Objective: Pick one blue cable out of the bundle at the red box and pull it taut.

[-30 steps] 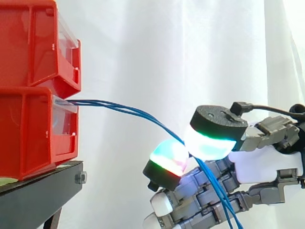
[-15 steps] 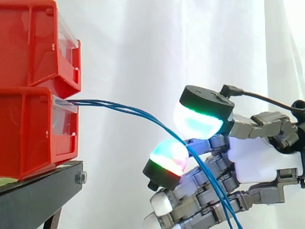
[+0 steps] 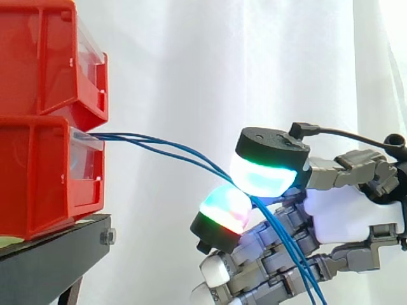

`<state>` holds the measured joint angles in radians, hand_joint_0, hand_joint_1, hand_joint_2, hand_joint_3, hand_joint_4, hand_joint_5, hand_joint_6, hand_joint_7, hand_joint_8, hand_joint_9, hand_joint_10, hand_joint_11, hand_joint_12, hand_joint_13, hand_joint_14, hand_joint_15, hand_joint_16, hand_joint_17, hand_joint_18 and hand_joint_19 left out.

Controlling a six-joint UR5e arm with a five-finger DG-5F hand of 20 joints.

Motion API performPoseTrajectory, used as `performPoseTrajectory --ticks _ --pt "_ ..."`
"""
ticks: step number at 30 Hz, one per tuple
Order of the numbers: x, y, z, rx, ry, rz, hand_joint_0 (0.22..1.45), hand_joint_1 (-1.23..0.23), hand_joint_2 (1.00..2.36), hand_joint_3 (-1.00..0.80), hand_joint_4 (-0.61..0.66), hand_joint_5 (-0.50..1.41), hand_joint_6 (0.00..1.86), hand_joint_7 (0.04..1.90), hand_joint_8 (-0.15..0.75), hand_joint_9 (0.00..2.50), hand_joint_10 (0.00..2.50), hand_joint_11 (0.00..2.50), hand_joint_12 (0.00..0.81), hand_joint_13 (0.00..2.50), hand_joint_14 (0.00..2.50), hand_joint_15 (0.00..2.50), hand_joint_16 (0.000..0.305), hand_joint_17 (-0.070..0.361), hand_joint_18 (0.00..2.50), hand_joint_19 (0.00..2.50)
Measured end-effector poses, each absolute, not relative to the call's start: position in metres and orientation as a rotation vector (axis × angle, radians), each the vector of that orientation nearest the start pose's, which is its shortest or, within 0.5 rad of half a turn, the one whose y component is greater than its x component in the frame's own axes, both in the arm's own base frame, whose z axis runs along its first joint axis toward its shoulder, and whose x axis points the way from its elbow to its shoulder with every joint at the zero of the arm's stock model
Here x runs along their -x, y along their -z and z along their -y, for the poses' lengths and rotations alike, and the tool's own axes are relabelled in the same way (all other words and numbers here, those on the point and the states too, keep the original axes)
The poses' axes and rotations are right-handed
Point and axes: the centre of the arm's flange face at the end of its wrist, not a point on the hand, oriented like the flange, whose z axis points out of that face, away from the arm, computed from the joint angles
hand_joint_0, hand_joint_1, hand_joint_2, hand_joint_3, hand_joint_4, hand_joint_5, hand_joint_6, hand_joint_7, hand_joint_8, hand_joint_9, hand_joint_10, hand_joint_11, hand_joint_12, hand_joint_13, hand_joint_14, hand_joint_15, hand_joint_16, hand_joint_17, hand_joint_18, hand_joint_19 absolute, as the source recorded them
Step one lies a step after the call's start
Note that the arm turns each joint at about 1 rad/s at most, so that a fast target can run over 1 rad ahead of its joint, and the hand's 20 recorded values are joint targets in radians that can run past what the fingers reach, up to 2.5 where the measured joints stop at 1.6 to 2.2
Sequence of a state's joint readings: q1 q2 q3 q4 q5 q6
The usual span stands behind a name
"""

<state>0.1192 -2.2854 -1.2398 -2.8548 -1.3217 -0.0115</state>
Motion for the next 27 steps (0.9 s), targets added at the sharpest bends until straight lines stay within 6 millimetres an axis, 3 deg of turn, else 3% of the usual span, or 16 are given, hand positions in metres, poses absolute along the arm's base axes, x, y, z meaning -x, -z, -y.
performPoseTrajectory --ticks 6,11,19,27 --pt "-0.7434 -0.2304 0.0694 -1.313 -1.047 -1.194 0.76 -0.87 1.00 -0.50 -0.04 -0.18 0.94 0.91 0.314 0.70 0.01 0.49 0.386 0.44 0.00 0.13 0.053 0.118 0.50 0.05" --pt "-0.7438 -0.2307 0.0692 -1.312 -1.048 -1.192 0.74 -0.91 1.00 -0.50 0.02 -0.19 0.93 0.91 0.308 0.70 0.01 0.50 0.386 0.45 0.01 0.13 0.053 0.118 0.50 0.03" --pt "-0.7439 -0.2310 0.0692 -1.311 -1.049 -1.191 0.57 -0.91 1.00 -0.50 0.08 -0.19 0.93 0.89 0.312 0.68 0.01 0.50 0.396 0.43 0.00 0.15 0.054 0.122 0.48 0.06" --pt "-0.7440 -0.2310 0.0689 -1.311 -1.049 -1.192 0.54 -0.83 1.00 -0.50 0.09 -0.18 0.92 0.88 0.325 0.68 0.01 0.49 0.403 0.41 0.00 0.16 0.056 0.126 0.46 0.08"
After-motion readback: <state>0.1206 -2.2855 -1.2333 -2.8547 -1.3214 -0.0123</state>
